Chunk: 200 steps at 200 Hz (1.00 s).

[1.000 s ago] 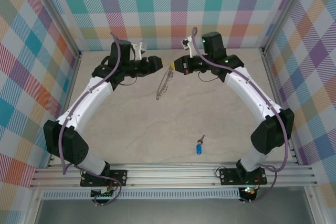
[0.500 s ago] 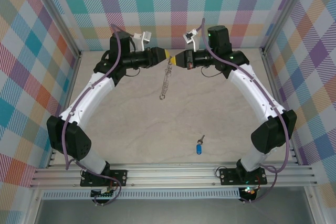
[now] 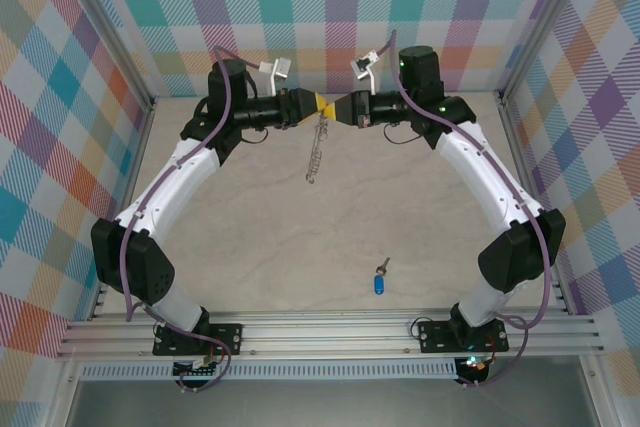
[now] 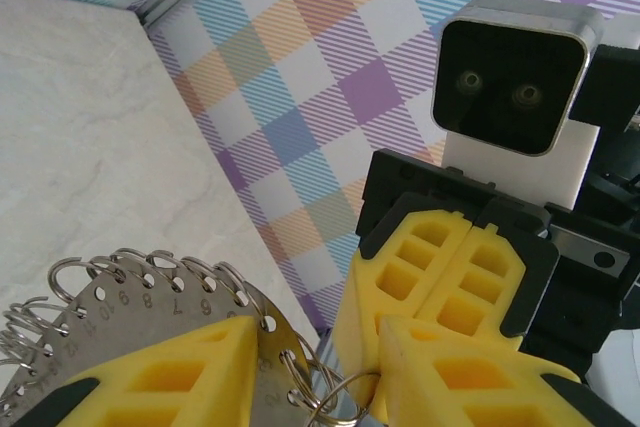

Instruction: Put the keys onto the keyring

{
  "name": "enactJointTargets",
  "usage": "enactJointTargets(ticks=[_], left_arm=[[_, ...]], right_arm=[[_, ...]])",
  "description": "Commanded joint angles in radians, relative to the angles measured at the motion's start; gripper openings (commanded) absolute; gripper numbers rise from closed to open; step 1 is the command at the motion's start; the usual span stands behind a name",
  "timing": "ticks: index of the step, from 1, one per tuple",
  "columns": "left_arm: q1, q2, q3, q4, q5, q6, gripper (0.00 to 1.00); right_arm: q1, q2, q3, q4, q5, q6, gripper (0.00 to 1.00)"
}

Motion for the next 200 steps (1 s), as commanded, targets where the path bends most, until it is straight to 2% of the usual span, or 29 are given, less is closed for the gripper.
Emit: enactJointTargets(ticks=[1, 44, 71, 134, 178, 200], left_arm=[[0.005, -0.038, -0.024, 0.032, 0.052, -0.007, 0.36], [0.001, -0.045, -0.033, 0.039, 0.067, -0.009, 0.25], [-0.004, -0.043, -0.031, 0.037, 0.085, -0.008, 0.23], [-0.007, -0.058, -0.048, 0.032, 0.104, -0.003, 0.32], [-0.007, -0.068, -0.061, 0.029, 0.108, -0.003, 0.34], [-0.007, -0.072, -0.065, 0.022, 0.104, 0.002, 0.4]], right_arm=[[-0.009, -0.003, -0.006, 0.081, -0.047, 0.031, 0.0], [-0.009, -0.002, -0.015, 0.091, -0.05, 0.039, 0.0], [-0.009, -0.004, -0.025, 0.094, -0.045, 0.041, 0.0], [-0.014, -0.003, -0.04, 0.101, -0.044, 0.043, 0.0], [-0.015, 0.001, -0.045, 0.106, -0.044, 0.045, 0.0], [-0.016, 0.001, -0.05, 0.111, -0.046, 0.048, 0.0]])
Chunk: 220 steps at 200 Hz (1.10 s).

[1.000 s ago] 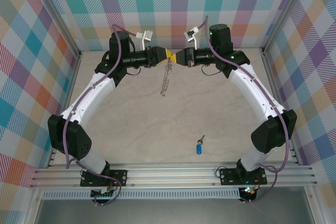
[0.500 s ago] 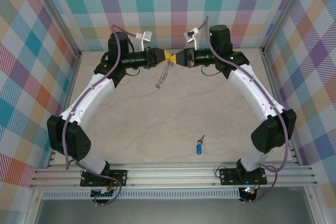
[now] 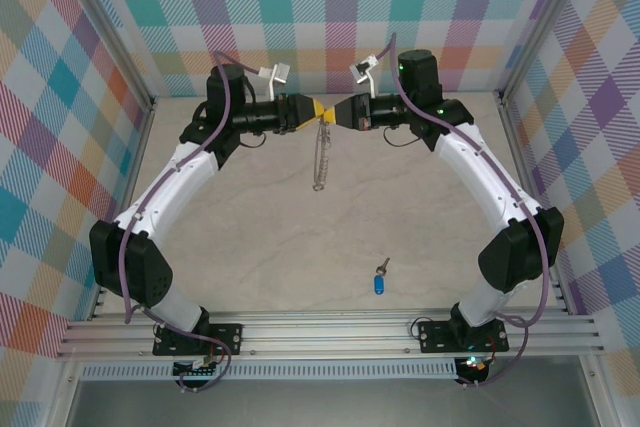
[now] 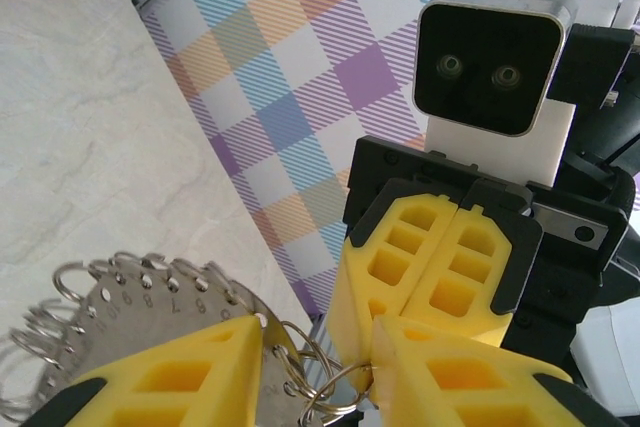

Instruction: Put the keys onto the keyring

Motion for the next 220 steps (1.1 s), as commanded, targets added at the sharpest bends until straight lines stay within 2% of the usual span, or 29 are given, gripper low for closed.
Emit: enactJointTargets(ticks=[1, 23, 130, 180, 220], left_arm=[[-0.006, -0.051, -0.013, 0.003, 0.068, 0.009, 0.4], [-0.007, -0.053, -0.015, -0.002, 0.062, 0.014, 0.46], [-0.007, -0.068, -0.027, -0.008, 0.053, 0.023, 0.49], [-0.007, -0.07, -0.05, -0.003, 0.057, 0.025, 0.46], [-0.009, -0.066, -0.052, 0.012, 0.056, 0.017, 0.37]], right_arm=[[-0.012, 0.001, -0.01, 0.075, 0.005, 0.015, 0.0], [-0.011, 0.001, -0.014, 0.079, 0.005, 0.018, 0.0], [-0.012, 0.005, -0.026, 0.091, 0.005, 0.024, 0.0], [-0.012, 0.003, -0.023, 0.108, -0.012, 0.041, 0.0], [-0.011, 0.003, -0.02, 0.112, -0.017, 0.046, 0.0]])
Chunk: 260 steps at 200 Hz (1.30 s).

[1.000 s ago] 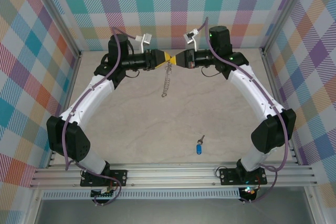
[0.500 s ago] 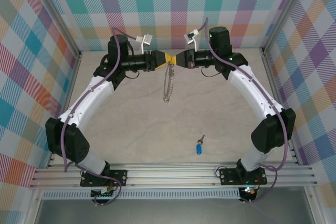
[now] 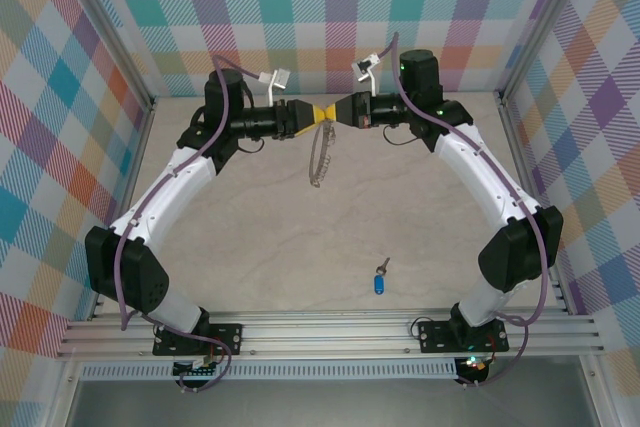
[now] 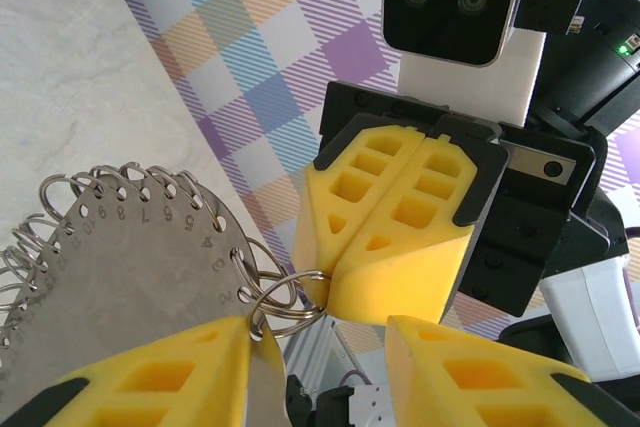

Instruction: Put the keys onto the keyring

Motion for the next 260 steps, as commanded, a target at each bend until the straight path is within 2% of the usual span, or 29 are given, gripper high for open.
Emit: enactJointTargets(ticks=[1, 48, 70, 88, 117, 143, 183, 195, 239, 260], left_arm=[[-0.007, -0.029, -0.01, 0.015, 0.024, 0.008, 0.37], [-0.017, -0.021, -0.004, 0.04, 0.022, -0.009, 0.26], [-0.022, -0.019, 0.001, 0.048, 0.021, -0.014, 0.24], [-0.025, -0.018, 0.006, 0.054, 0.016, -0.018, 0.24], [-0.031, -0.015, 0.015, 0.058, 0.008, -0.023, 0.31], [-0.034, -0.012, 0.02, 0.066, 0.004, -0.024, 0.31], [-0.043, -0.011, 0.021, 0.081, 0.003, -0.033, 0.18], [-0.044, -0.011, 0.022, 0.084, -0.001, -0.035, 0.17], [-0.044, -0.016, 0.033, 0.032, -0.038, 0.004, 0.35], [-0.042, -0.021, 0.033, 0.015, -0.065, 0.019, 0.39]], right_arm=[[-0.005, 0.002, 0.0, 0.049, -0.027, 0.009, 0.0], [-0.006, 0.005, -0.004, 0.048, -0.027, 0.007, 0.0], [-0.007, 0.006, -0.006, 0.049, -0.027, 0.007, 0.0], [-0.007, 0.008, -0.007, 0.043, -0.026, 0.003, 0.0], [-0.006, 0.009, -0.012, 0.041, -0.025, 0.001, 0.0], [-0.006, 0.011, -0.013, 0.041, -0.025, 0.001, 0.0], [-0.006, 0.013, -0.014, 0.037, -0.024, -0.001, 0.0], [-0.006, 0.014, -0.016, 0.035, -0.024, -0.003, 0.0], [-0.006, 0.006, -0.019, 0.048, -0.036, 0.007, 0.0], [-0.006, 0.003, -0.015, 0.061, -0.047, 0.018, 0.0]])
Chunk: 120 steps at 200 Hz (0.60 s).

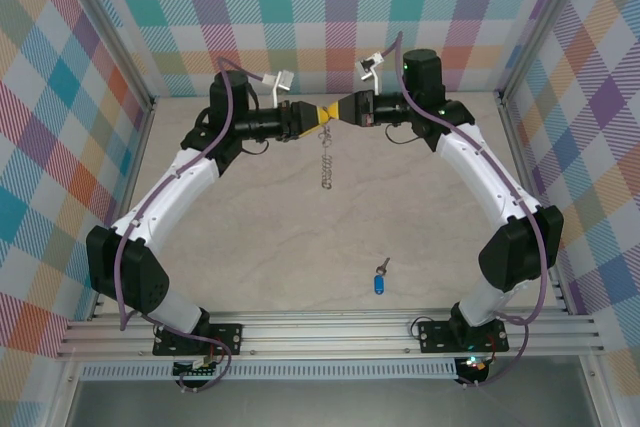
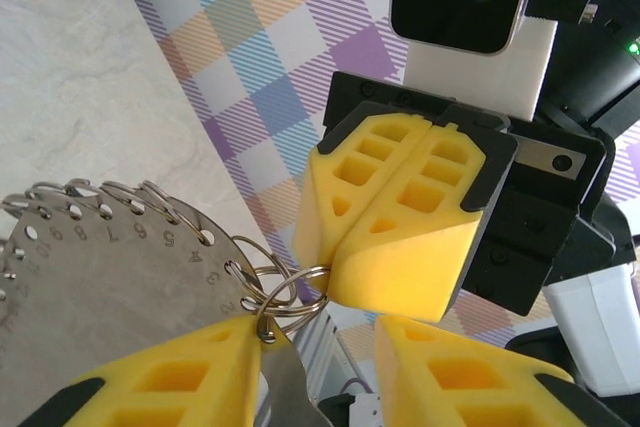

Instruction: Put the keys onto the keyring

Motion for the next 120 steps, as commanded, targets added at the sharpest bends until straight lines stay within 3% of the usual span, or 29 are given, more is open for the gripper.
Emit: enactJointTargets(ticks=[1, 71, 120], left_arm=[[-0.01, -0.021, 0.035, 0.013, -0.016, 0.034, 0.39], [0.035, -0.056, 0.021, -0.01, -0.061, 0.061, 0.5], [0.035, -0.057, 0.021, -0.004, -0.05, 0.059, 0.51]], right_arm=[[0.003, 0.002, -0.004, 0.036, -0.032, 0.014, 0.0], [0.003, -0.014, -0.002, 0.055, -0.049, 0.036, 0.0], [0.003, -0.013, -0.002, 0.089, -0.076, 0.067, 0.0]])
